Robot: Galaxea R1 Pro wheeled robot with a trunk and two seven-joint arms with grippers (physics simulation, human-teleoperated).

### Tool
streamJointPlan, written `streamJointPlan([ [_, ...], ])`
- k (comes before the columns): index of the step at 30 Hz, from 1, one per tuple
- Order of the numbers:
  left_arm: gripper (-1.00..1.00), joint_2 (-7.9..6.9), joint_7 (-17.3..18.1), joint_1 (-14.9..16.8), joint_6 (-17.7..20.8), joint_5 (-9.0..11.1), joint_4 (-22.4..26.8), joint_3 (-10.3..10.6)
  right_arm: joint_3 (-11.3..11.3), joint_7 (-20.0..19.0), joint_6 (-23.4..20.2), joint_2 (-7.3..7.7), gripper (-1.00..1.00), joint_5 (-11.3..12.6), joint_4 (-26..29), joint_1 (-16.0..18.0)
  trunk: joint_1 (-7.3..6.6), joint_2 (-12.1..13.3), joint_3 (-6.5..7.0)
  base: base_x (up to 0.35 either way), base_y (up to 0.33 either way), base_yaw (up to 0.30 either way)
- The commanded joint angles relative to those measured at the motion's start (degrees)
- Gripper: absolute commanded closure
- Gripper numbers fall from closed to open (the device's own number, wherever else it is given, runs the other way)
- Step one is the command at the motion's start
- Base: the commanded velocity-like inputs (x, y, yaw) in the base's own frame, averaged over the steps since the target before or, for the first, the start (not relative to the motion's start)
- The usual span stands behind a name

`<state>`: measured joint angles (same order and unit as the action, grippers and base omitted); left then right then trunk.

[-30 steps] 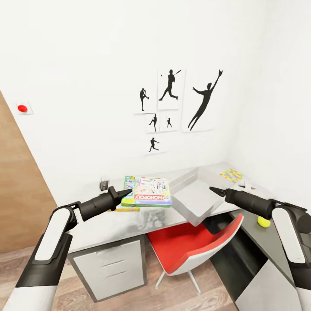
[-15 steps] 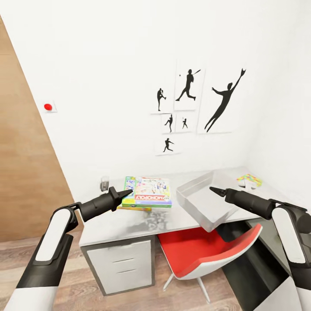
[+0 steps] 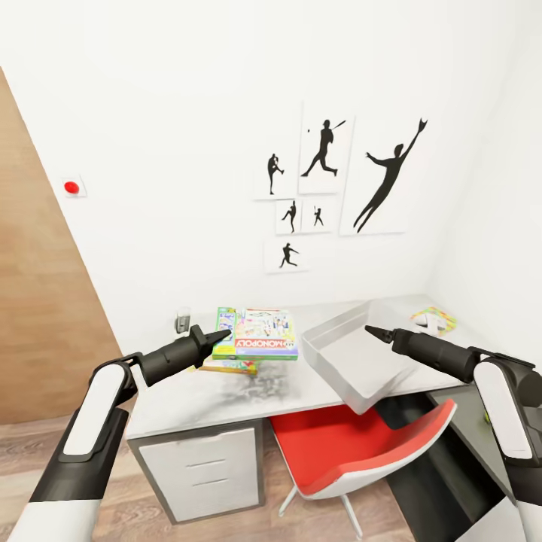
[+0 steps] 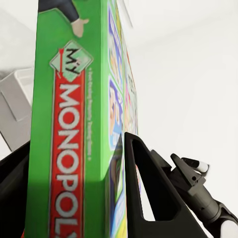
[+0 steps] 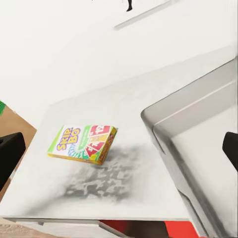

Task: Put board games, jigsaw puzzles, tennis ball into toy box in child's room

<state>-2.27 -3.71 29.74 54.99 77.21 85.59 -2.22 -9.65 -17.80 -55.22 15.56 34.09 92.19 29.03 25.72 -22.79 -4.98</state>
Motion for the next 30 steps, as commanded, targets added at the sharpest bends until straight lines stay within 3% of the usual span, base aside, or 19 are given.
streamJointPlan([
  [1, 1.00, 0.03, -0.39, 0.06, 0.20, 0.55, 0.04, -0.04, -0.09, -0.57, -0.24, 0.00, -1.00, -0.46, 0.00, 0.06, 0.06, -0.13, -0.13, 0.221, -0.204, 0.001],
  [9, 1.00, 0.06, -0.36, 0.06, 0.06, 0.49, 0.02, 0.00, -0.10, -0.57, -0.24, 0.00, -1.00, -0.48, 0.00, 0.06, 0.06, -0.13, -0.13, 0.189, -0.175, 0.000],
  [19, 1.00, 0.07, -0.35, 0.06, 0.01, 0.62, 0.02, 0.02, -0.15, -0.57, -0.24, 0.00, -1.00, -0.51, 0.00, 0.06, 0.06, -0.13, -0.13, 0.049, -0.045, 0.009],
  [30, 1.00, 0.07, -0.37, 0.06, -0.03, 0.67, 0.01, 0.09, -0.18, -0.57, -0.24, 0.00, -1.00, -0.51, 0.00, 0.06, 0.06, -0.13, -0.13, 0.007, -0.007, 0.197],
])
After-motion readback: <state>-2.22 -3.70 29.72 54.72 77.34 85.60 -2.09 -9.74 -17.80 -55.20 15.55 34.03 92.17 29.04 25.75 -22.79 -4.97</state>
